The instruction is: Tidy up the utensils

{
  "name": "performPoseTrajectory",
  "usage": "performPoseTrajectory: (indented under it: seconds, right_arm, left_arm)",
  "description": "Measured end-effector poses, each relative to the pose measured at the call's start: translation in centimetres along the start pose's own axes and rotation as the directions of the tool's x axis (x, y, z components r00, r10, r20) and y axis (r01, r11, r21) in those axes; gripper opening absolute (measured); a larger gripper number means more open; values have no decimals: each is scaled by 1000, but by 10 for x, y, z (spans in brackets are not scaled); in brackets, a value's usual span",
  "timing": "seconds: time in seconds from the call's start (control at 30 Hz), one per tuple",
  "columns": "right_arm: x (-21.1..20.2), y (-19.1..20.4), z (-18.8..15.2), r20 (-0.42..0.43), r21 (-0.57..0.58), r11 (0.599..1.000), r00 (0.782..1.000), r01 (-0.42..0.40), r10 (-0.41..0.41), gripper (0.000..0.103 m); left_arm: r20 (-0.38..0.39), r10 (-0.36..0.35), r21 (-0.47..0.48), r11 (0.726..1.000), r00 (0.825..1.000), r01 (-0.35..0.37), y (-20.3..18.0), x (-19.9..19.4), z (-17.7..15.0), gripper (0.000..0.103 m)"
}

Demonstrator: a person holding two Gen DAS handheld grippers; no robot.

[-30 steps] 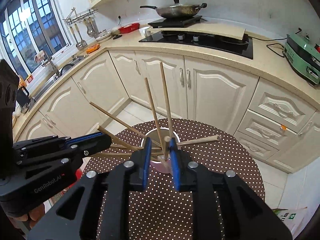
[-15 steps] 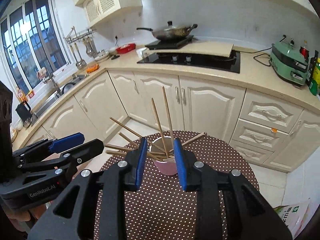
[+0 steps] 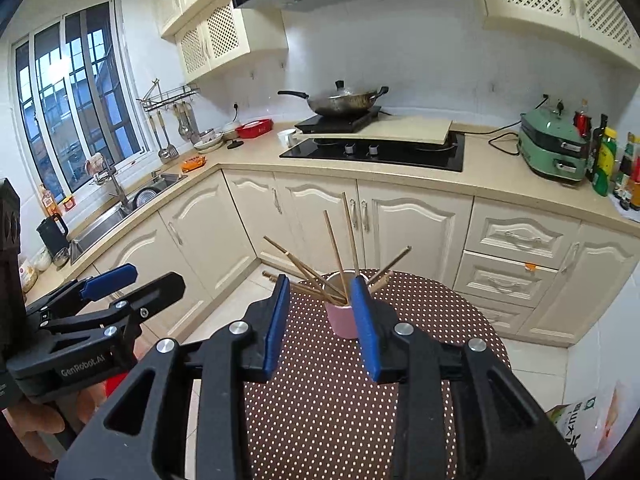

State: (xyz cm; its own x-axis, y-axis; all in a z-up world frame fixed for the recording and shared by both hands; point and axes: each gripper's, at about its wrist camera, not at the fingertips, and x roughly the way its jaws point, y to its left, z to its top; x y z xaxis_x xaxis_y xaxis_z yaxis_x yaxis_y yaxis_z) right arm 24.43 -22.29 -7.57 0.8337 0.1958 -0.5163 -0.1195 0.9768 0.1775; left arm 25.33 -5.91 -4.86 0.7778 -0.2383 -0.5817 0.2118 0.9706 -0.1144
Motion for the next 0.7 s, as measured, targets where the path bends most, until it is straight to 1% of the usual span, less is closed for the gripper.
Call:
performPoseTrajectory:
  seconds: [0.17, 0.37, 0.47, 0.53, 0.67, 0.7]
  right_arm:
    - [-19, 2, -11, 20, -17, 1000, 1000, 17, -16, 32]
    - [-39, 6, -20, 48, -66, 998, 999, 10, -7, 38]
    - [-49, 3, -24, 67, -99, 995, 998, 2, 4, 45]
    - [-58, 0, -27, 73, -128, 992, 997, -4, 14, 52]
    - [-75, -8, -34, 93, -162, 987, 995, -9, 24, 61]
    - [-81, -10, -37, 96, -163, 986, 995, -16, 32, 63]
  left_arm:
    - [44, 35, 13, 999, 998, -36, -5, -27, -11, 84]
    - [93, 84, 16, 996, 992, -86, -20, -55, -19, 89]
    - [110, 104, -2, 995, 988, -105, -29, -66, -25, 90]
    - [117, 126, -20, 992, 985, -124, -38, -74, -31, 90]
    - [116, 142, -40, 990, 983, -138, -56, -87, -45, 92]
    - [117, 156, -43, 987, 981, -152, -62, -91, -49, 92]
